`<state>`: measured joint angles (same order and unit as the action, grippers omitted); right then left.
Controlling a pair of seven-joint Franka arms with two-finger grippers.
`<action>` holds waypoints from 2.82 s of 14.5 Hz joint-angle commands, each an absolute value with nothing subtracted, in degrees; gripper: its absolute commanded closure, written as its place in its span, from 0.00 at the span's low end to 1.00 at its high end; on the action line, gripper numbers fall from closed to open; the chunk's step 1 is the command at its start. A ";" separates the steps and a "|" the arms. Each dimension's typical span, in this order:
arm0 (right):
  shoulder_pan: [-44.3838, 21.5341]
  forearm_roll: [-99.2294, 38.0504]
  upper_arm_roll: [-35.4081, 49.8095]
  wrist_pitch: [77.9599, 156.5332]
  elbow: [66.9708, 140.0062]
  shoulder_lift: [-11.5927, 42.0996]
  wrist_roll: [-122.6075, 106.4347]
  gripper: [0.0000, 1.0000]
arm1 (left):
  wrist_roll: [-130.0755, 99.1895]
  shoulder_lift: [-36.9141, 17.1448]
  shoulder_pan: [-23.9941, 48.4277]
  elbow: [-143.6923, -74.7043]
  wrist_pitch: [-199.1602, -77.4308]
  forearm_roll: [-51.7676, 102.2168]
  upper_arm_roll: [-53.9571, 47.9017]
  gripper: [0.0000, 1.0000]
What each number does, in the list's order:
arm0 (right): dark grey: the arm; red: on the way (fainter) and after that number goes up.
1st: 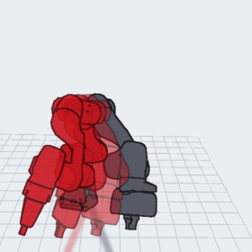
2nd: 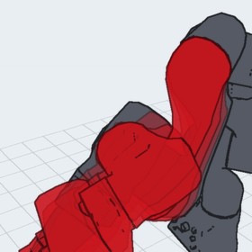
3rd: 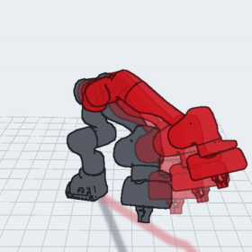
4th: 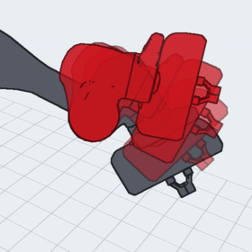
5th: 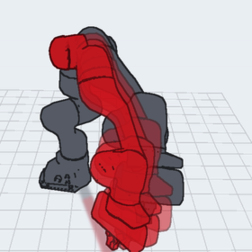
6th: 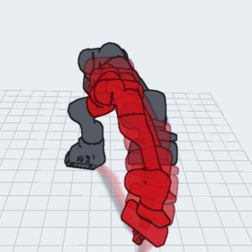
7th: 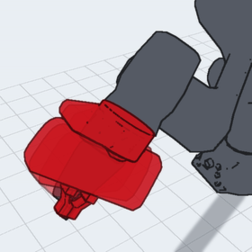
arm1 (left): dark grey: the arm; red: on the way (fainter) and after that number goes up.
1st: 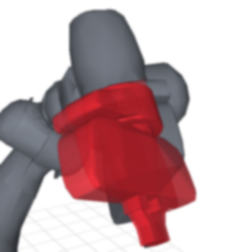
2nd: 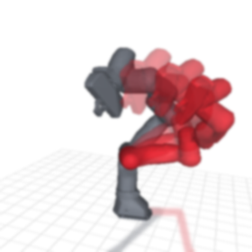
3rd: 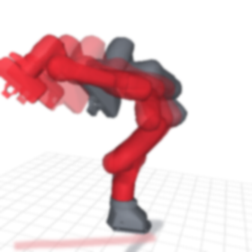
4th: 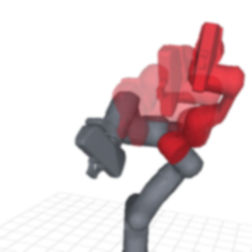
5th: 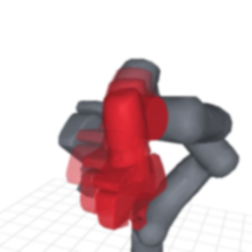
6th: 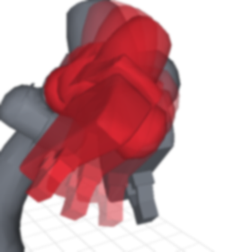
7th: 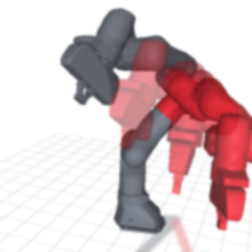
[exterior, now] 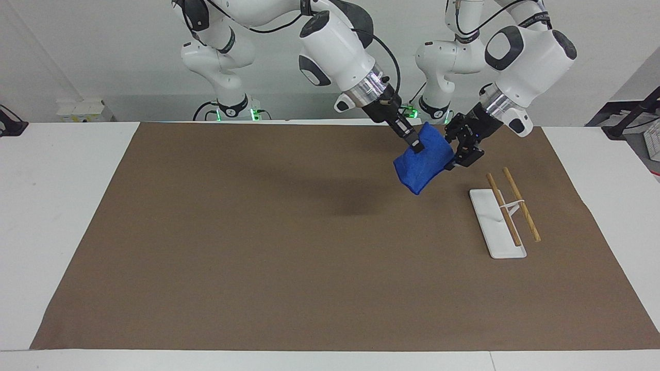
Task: Right arm passes towel to left arm to hang
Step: 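Close the left gripper on the towel held by the right gripper, then open the right gripper and withdraw it while the left gripper holds the towel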
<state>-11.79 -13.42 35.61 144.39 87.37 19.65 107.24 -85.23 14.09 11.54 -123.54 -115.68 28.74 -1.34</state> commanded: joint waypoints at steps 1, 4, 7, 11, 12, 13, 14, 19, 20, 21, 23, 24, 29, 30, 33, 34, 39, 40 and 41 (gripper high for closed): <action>-11.60 -14.15 36.21 144.67 86.13 20.65 107.40 1.00 | -85.87 15.38 11.34 -125.16 -117.59 31.02 -1.14 0.70; -11.60 -14.06 36.21 144.67 86.13 20.65 107.31 1.00 | -85.87 15.12 11.34 -125.07 -118.65 31.03 -1.14 0.97; -11.51 -14.06 36.21 144.67 86.13 20.65 107.23 1.00 | -85.78 15.03 11.34 -124.89 -119.18 31.03 -1.05 0.99; -11.51 -14.15 36.21 144.49 86.13 20.74 107.23 0.98 | -85.52 14.68 11.08 -124.72 -121.99 31.03 -1.05 1.00; -11.25 -14.41 36.21 143.97 86.13 20.74 107.23 0.71 | -85.43 14.33 11.07 -124.37 -121.99 31.03 -1.05 1.00; -11.25 -14.41 36.21 143.96 86.31 20.74 107.49 0.16 | -85.26 14.15 11.07 -124.19 -122.17 31.03 -1.05 1.00; -11.34 -14.33 36.21 143.88 86.31 20.66 107.32 0.00 | -85.08 13.98 11.07 -124.02 -122.69 30.94 -1.05 1.00; -11.43 -13.71 36.21 143.88 86.66 20.57 106.53 0.00 | -71.06 12.75 10.55 -122.61 -126.21 30.94 -0.70 1.00; -11.34 -13.62 36.21 143.79 86.75 20.57 105.65 0.00 | -66.32 12.66 9.85 -122.17 -126.12 30.94 -0.70 1.00; -11.34 -13.54 36.04 143.79 86.92 20.39 103.90 0.00 | -60.44 12.48 9.50 -122.08 -125.95 31.02 -0.70 1.00; -10.99 -12.93 35.69 143.88 87.97 19.69 97.07 0.00 | -49.19 12.48 8.71 -122.08 -124.46 30.94 -0.62 1.00; -10.64 -10.92 35.51 143.88 89.11 19.17 92.59 0.00 | -42.87 12.57 8.53 -122.08 -123.15 30.94 -0.44 1.00; -5.54 -2.90 32.45 133.03 96.06 14.25 61.69 0.00 | -14.99 12.57 4.50 -120.76 -115.14 28.92 -0.26 1.00; -5.54 -2.90 30.26 128.45 95.98 13.37 54.48 0.00 | -12.68 12.39 4.05 -120.50 -115.14 28.83 -0.26 1.00; -5.54 -2.90 20.87 113.70 95.89 8.72 34.60 0.00 | -8.98 10.82 2.47 -117.78 -115.13 25.33 -0.35 1.00; -5.54 -2.90 17.87 108.94 95.89 7.14 29.41 0.00 | -8.70 9.24 2.46 -115.42 -115.22 24.96 -0.35 1.00; -7.20 -2.81 2.58 96.43 96.06 1.94 13.73 0.00 | -11.84 7.12 2.20 -113.82 -116.71 25.31 -0.26 1.00; -8.51 -2.20 -0.93 94.85 95.98 1.24 11.62 0.00 | -14.39 7.12 1.41 -114.17 -117.24 25.23 -0.26 1.00; -10.18 -1.50 -5.32 93.70 95.89 0.62 8.64 0.00 | -14.41 7.03 0.45 -114.43 -118.64 25.31 -0.35 1.00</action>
